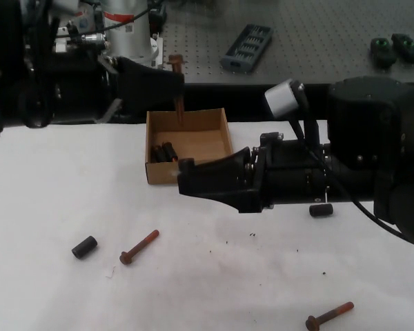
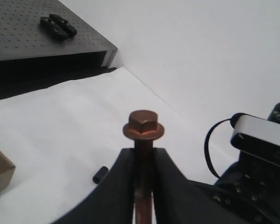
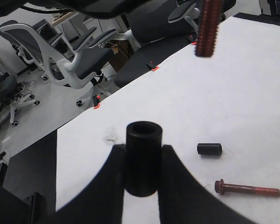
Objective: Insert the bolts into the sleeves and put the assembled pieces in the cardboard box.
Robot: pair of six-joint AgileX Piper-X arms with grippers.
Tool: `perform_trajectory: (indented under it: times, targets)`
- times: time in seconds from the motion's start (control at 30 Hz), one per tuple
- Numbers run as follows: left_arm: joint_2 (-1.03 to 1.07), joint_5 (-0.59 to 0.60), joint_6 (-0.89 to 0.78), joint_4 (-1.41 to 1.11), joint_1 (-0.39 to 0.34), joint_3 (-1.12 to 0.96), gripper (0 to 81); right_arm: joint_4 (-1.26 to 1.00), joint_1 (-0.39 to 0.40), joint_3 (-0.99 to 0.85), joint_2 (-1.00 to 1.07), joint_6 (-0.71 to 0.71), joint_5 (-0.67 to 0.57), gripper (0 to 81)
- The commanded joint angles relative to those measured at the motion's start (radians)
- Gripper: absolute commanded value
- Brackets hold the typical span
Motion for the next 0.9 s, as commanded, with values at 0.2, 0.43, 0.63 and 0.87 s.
perform_trajectory:
  times: [0.2,0.43,0.63,0.87]
  targets:
    - [-0.047,-0.158,-0.093,-0.02,0.012,-0.005,0.6,-0.006,-0.028,-0.007,0.005,0.001,0.002,4.4]
    - [-0.047,-0.17,-0.127,-0.017,0.007,-0.005,0.6,-0.006,-0.028,-0.007,0.043,0.046,0.004,4.4]
    - [-0.06,-0.196,-0.155,-0.021,-0.002,0.054,0.6,0.005,-0.028,-0.025,0.042,0.053,0.032,4.4]
    - [-0.099,-0.205,-0.15,-0.115,-0.024,0.107,0.6,0.01,-0.025,-0.042,0.047,0.053,0.026,4.4]
